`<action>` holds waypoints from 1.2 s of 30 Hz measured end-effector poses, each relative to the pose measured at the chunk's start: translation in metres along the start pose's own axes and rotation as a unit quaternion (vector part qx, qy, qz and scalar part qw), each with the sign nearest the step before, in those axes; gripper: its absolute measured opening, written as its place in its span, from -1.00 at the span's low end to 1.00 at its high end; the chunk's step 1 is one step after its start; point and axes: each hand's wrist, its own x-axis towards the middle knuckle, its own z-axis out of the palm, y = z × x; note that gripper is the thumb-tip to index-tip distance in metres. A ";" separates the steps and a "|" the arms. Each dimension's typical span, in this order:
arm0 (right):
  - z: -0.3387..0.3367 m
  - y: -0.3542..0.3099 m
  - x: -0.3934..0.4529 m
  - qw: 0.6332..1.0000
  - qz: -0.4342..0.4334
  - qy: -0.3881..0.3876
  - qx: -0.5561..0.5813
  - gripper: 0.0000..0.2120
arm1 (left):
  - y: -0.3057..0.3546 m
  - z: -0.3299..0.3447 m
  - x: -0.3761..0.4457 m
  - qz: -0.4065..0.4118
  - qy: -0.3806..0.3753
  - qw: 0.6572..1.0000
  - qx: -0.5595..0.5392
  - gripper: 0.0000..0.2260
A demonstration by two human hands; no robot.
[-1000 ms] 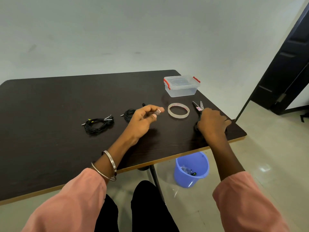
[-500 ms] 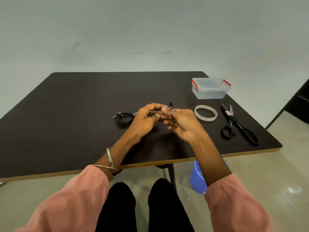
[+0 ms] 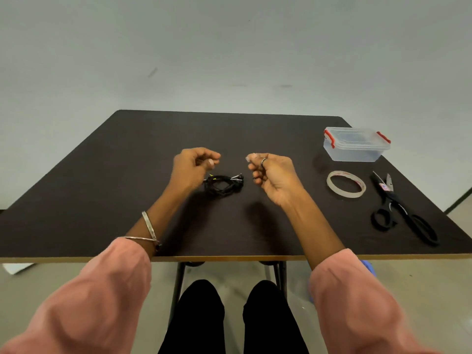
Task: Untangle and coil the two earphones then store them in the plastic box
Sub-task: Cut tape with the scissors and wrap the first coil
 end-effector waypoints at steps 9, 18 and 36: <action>0.028 0.012 0.021 0.993 -0.084 -0.013 -0.085 -0.89 | -0.011 0.002 0.022 0.022 -0.156 0.930 0.332 -0.79; 0.036 0.038 0.025 0.972 -0.145 -0.013 -0.182 -0.83 | -0.020 0.005 0.009 0.098 -0.107 0.922 0.360 -0.84; 0.004 0.037 0.008 0.842 -0.426 -0.002 -0.330 -0.86 | 0.012 0.015 -0.009 -0.099 -0.051 0.980 -0.162 -0.90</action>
